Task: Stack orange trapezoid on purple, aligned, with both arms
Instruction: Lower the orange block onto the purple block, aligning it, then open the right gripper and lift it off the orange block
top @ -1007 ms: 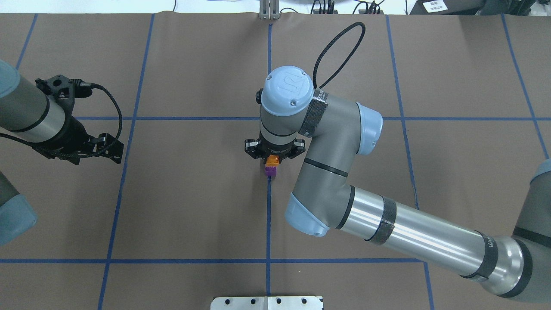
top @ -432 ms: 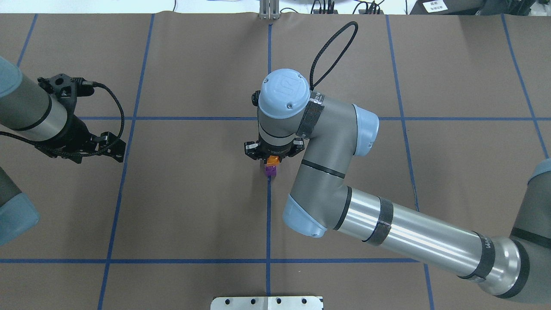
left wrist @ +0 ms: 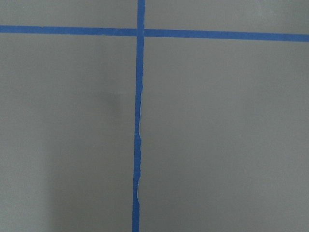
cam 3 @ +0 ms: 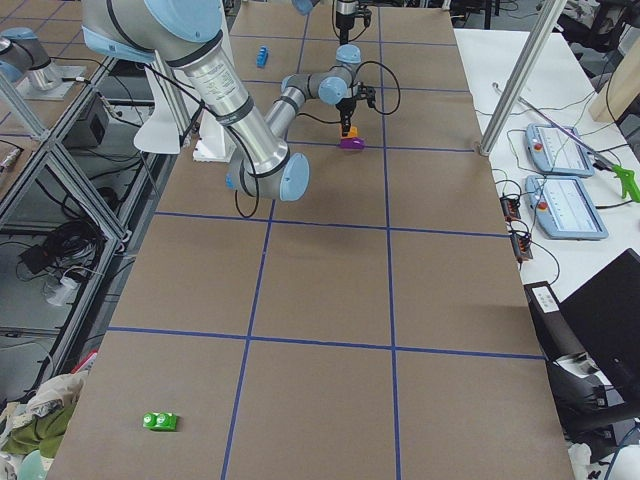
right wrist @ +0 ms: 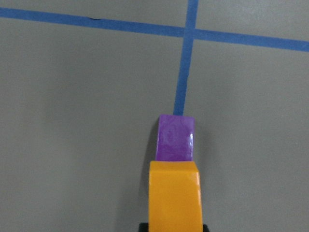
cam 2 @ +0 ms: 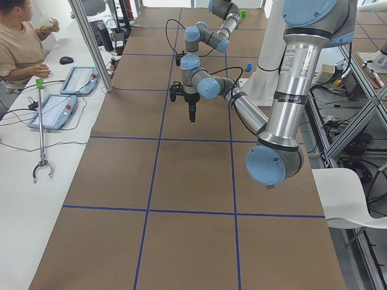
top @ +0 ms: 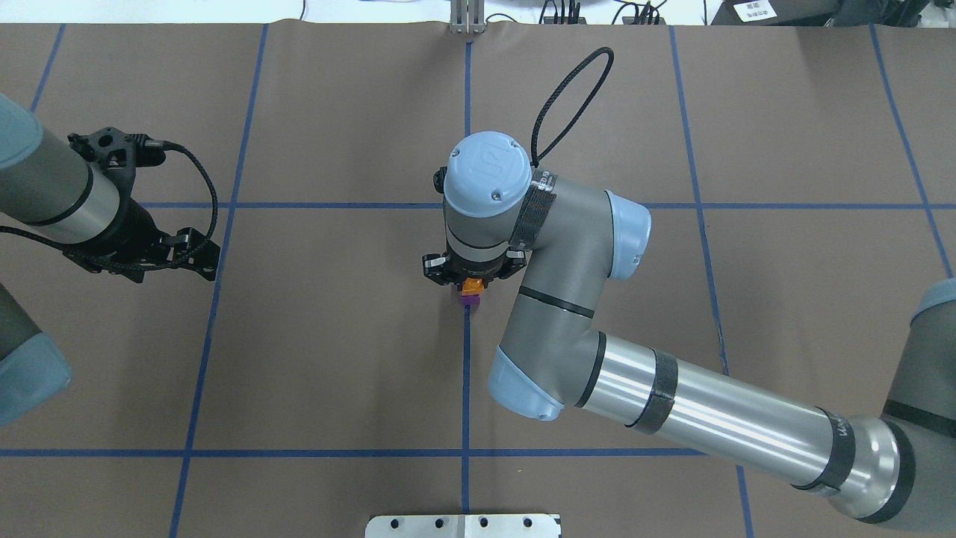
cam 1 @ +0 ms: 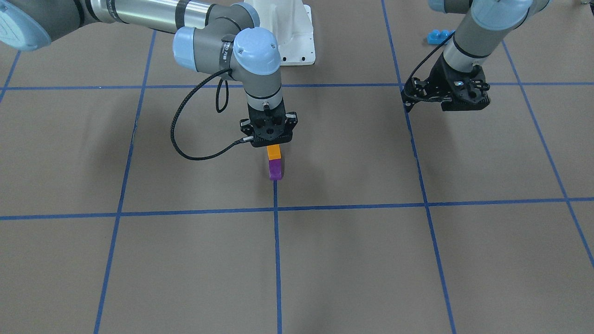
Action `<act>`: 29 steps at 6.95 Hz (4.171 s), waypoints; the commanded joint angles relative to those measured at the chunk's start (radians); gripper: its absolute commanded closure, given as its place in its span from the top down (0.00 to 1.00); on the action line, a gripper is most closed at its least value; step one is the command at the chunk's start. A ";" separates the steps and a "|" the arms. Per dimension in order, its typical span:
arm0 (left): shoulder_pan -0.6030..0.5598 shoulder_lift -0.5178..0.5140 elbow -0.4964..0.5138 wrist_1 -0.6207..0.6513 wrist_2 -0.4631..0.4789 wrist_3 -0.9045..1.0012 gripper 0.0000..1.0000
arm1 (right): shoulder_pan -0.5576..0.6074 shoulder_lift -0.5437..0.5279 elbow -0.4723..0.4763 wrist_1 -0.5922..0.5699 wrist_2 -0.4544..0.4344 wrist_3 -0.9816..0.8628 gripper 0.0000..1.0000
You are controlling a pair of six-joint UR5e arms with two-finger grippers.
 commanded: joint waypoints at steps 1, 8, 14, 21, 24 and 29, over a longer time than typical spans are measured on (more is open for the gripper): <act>0.000 -0.001 0.001 0.000 0.000 0.000 1.00 | 0.000 0.002 -0.006 0.003 -0.011 0.000 0.00; 0.000 -0.001 -0.001 0.000 0.000 -0.002 1.00 | 0.000 0.015 -0.041 0.003 -0.008 -0.043 0.00; 0.000 -0.002 -0.001 0.000 0.000 -0.003 1.00 | 0.006 0.016 -0.043 0.003 0.004 -0.023 0.00; 0.000 -0.007 -0.001 0.000 0.000 -0.009 1.00 | 0.003 0.013 -0.056 0.004 0.010 0.030 0.99; 0.000 -0.015 0.001 0.000 0.002 -0.031 1.00 | 0.021 0.015 -0.034 -0.003 0.026 0.032 1.00; -0.134 0.083 -0.010 -0.002 -0.017 0.312 1.00 | 0.280 -0.411 0.443 -0.158 0.226 -0.155 1.00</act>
